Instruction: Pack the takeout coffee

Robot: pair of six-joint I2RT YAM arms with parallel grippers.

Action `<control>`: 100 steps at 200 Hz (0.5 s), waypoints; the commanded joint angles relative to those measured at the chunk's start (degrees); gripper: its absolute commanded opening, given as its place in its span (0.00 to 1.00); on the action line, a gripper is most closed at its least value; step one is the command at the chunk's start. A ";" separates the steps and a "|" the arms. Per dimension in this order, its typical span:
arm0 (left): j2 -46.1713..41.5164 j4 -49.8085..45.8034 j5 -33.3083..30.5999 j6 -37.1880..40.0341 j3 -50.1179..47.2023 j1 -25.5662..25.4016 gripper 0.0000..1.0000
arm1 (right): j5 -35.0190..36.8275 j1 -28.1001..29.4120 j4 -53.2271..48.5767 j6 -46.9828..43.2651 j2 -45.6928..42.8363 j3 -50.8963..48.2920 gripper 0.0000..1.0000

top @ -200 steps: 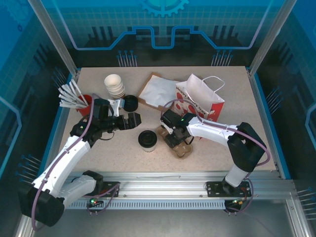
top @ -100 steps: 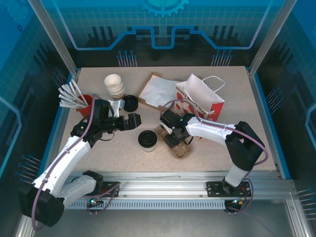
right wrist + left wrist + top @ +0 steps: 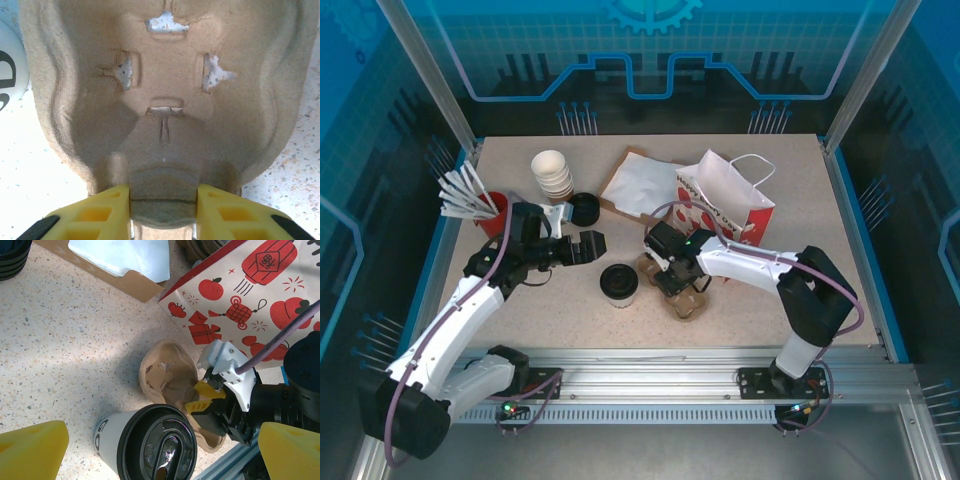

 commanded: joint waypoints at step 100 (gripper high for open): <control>-5.59 3.94 -7.51 -4.78 1.98 0.36 0.96 | -3.55 2.75 -9.15 -3.69 -18.76 15.90 0.31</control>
